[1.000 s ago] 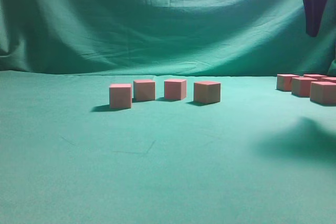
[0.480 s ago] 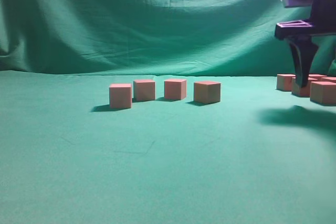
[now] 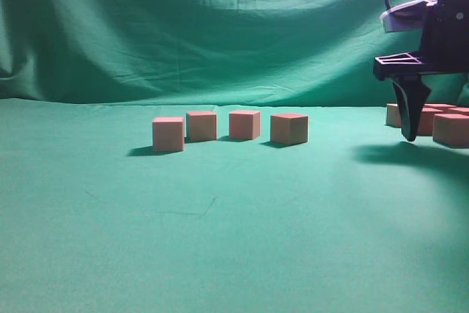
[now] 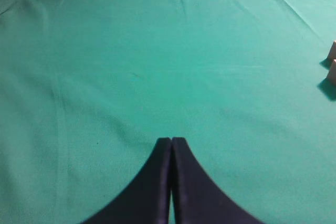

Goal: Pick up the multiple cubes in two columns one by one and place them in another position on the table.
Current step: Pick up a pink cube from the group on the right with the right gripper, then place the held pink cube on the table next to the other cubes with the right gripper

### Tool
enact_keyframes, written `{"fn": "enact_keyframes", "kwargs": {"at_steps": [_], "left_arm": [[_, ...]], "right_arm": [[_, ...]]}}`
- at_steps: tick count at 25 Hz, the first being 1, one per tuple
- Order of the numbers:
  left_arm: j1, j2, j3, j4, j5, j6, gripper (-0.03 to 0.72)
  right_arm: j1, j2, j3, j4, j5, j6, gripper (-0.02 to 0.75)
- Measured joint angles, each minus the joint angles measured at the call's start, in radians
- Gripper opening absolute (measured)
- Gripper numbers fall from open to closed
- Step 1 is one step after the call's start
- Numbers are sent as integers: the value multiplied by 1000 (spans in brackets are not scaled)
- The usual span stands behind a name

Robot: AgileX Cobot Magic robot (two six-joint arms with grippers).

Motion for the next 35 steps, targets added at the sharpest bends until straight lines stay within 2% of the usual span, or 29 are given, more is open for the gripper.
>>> {"fn": "enact_keyframes", "kwargs": {"at_steps": [3,6,7,13,17,20,26,30,35], "left_arm": [[0,0,0,0,0,0,0],[0,0,0,0,0,0,0],[0,0,0,0,0,0,0],[0,0,0,0,0,0,0],[0,0,0,0,0,0,0],[0,0,0,0,0,0,0],[0,0,0,0,0,0,0],[0,0,0,0,0,0,0],[0,0,0,0,0,0,0]], "right_arm": [[0,11,-1,0,-8,0,449],[0,16,-3,0,-13,0,255],[0,16,-3,0,-11,0,241],[0,-7,-59,0,84,0,252],[4,-99,-137,7,177,-28,252],[39,-198,-173,31,230,-61,252],[237,-339,-176,45,305,-89,252],[406,-344,-176,53,361,-119,252],[559,-308,-176,56,374,-155,252]]}}
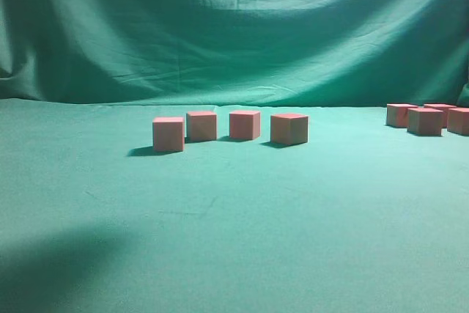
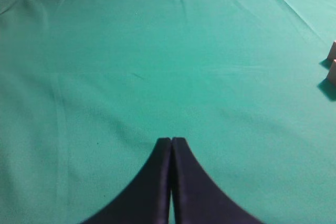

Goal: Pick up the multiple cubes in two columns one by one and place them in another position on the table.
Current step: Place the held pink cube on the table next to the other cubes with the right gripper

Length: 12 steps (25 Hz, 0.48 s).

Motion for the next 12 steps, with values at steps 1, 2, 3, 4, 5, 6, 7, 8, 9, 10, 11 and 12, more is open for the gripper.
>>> {"fn": "enact_keyframes", "kwargs": {"at_steps": [1,2,3,4,5,6,7,8,9,10,11,12], "left_arm": [[0,0,0,0,0,0,0],[0,0,0,0,0,0,0],[0,0,0,0,0,0,0],[0,0,0,0,0,0,0],[0,0,0,0,0,0,0],[0,0,0,0,0,0,0],[0,0,0,0,0,0,0],[0,0,0,0,0,0,0],[0,0,0,0,0,0,0],[0,0,0,0,0,0,0],[0,0,0,0,0,0,0],[0,0,0,0,0,0,0]], "right_arm": [[23,11,0,5,-5,-3,252],[43,26,0,9,-6,-3,252],[58,42,-2,11,-9,-5,252],[73,62,-6,13,-9,-5,252],[82,81,-16,15,-9,-5,252],[88,106,-31,17,-9,-5,252],[90,133,-46,19,-5,-7,252],[90,161,-67,22,0,-7,252],[90,184,-90,22,5,-7,252],[90,210,-113,22,7,-7,252],[90,237,-131,22,10,-7,252],[90,258,-153,22,10,-7,252]]}}
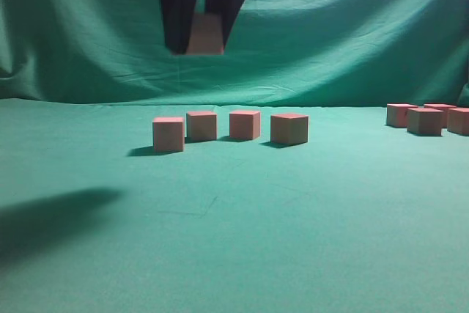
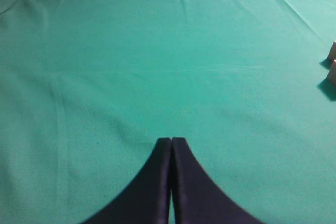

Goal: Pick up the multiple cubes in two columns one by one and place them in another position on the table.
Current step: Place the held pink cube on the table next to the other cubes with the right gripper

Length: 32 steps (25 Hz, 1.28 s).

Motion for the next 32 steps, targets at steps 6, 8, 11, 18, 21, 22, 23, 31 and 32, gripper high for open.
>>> {"fn": "enact_keyframes", "kwargs": {"at_steps": [6,8,11,18,21,22,23,31,32], "left_arm": [[0,0,0,0,0,0,0],[0,0,0,0,0,0,0],[0,0,0,0,0,0,0],[0,0,0,0,0,0,0],[0,0,0,0,0,0,0],[0,0,0,0,0,0,0],[0,0,0,0,0,0,0],[0,0,0,0,0,0,0],[0,0,0,0,0,0,0]], "right_arm": [[0,132,-85,0,1,-33,252],[0,164,-103,-15,0,-27,252],[0,205,-116,-40,-8,-17,252],[-4,254,-126,-51,-53,0,252],[-17,272,-126,-51,-67,4,252],[-19,275,-126,-53,-74,6,252],[-21,282,-126,-53,-78,9,252],[-23,296,-129,-57,-108,40,252],[-23,296,-129,-55,-108,42,252]]}}
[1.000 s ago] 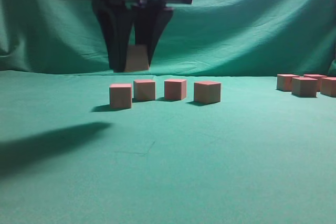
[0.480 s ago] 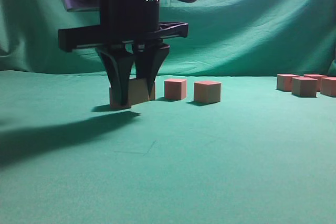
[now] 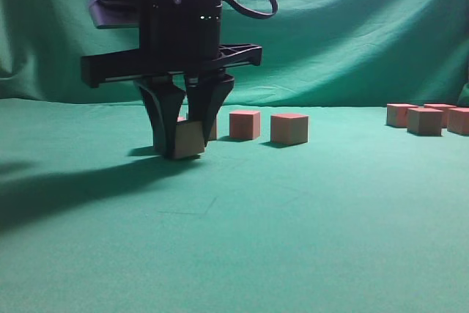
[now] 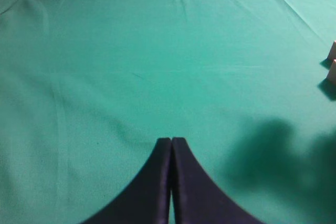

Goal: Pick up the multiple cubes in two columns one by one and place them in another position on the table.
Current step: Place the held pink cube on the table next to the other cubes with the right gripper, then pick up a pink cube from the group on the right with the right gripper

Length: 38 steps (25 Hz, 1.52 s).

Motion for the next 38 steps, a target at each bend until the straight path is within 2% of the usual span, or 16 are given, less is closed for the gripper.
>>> {"fn": "enact_keyframes", "kwargs": {"at_steps": [10,12,16,18,22,23,27,32,34,37,38], "left_arm": [[0,0,0,0,0,0,0],[0,0,0,0,0,0,0],[0,0,0,0,0,0,0],[0,0,0,0,0,0,0],[0,0,0,0,0,0,0],[0,0,0,0,0,0,0],[0,0,0,0,0,0,0],[0,0,0,0,0,0,0],[0,0,0,0,0,0,0],[0,0,0,0,0,0,0],[0,0,0,0,0,0,0]], "right_arm": [[0,1,0,4,2,4,252],[0,1,0,4,2,6,334],[0,2,0,4,11,6,554],[0,2,0,4,21,6,630],[0,-25,0,9,65,6,630],[0,-45,0,9,77,6,671],[0,-174,0,-3,148,6,655],[-7,-369,0,-123,280,21,655],[-32,-434,0,-168,303,52,655],[-129,-519,0,-201,316,73,655],[-166,-542,0,-202,317,76,603]]}}
